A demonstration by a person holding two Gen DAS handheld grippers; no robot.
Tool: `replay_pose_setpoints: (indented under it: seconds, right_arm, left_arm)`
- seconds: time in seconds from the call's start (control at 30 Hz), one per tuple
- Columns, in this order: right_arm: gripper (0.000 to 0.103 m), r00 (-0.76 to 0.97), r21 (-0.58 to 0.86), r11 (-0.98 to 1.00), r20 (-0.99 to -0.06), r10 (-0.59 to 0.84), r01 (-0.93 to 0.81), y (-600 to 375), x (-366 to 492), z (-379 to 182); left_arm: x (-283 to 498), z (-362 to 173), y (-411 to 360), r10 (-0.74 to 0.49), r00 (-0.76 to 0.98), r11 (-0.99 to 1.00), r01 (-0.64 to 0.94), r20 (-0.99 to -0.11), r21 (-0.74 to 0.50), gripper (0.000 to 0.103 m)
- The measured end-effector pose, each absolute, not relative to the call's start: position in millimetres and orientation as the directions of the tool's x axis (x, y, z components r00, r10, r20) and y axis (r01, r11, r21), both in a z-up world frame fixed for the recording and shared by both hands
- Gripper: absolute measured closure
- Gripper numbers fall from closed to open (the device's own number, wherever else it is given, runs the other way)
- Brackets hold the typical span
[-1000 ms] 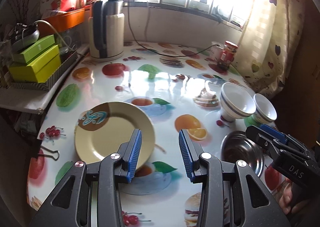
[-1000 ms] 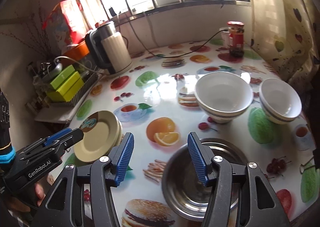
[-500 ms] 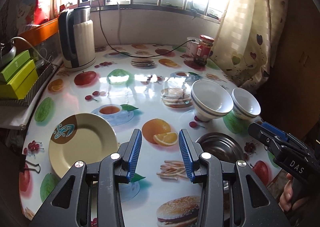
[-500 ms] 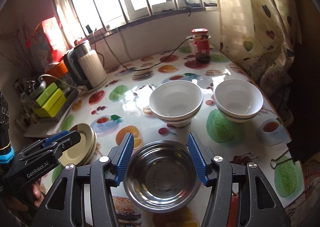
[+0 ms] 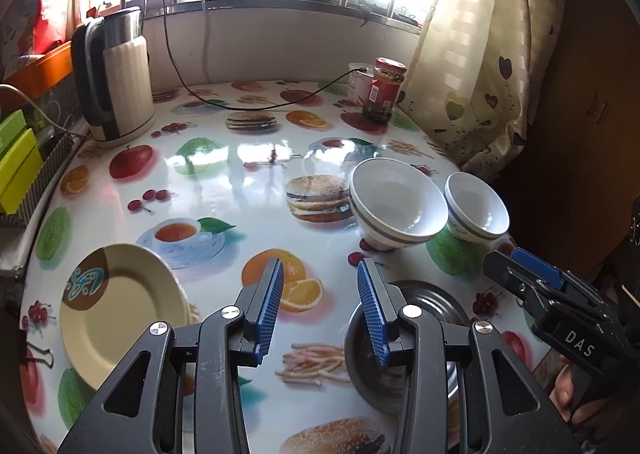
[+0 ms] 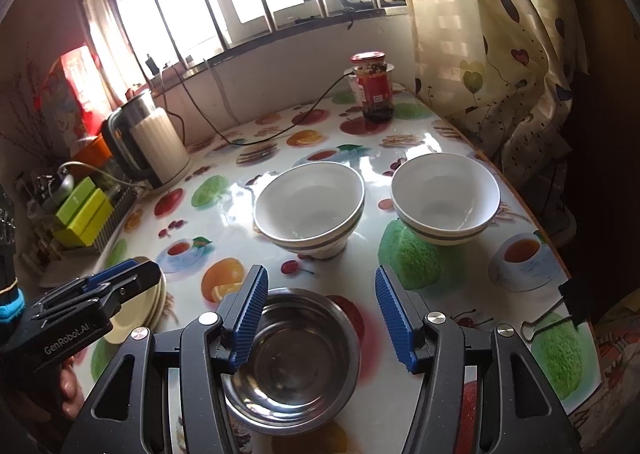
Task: Organize plates and bowls
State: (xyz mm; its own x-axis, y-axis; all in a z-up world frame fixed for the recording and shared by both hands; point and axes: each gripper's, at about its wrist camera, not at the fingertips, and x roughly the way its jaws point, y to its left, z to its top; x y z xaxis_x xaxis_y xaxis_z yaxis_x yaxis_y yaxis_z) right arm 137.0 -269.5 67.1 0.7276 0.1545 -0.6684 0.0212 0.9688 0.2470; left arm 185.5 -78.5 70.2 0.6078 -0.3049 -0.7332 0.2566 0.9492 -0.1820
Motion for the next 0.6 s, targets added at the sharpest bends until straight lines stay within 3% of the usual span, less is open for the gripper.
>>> replay_pose_setpoints:
  seconds: [0.17,0.6]
  right_arm:
    - [0.047,0.724,0.237,0.971,-0.675,0.142,0.030,-275.9,153.4,63.0]
    - [0.047,0.715,0.207,0.978,-0.688,0.128,0.023,-290.6,202.6,47.3]
  left_arm:
    - [209.0,60.3,-88.7,-0.354,0.565,0.933,0.269,-0.746,-0.239,0.063]
    - [262.6,49.0,-122.7,-0.388,0.527,0.916,0.311,-0.756,-0.253,0.063]
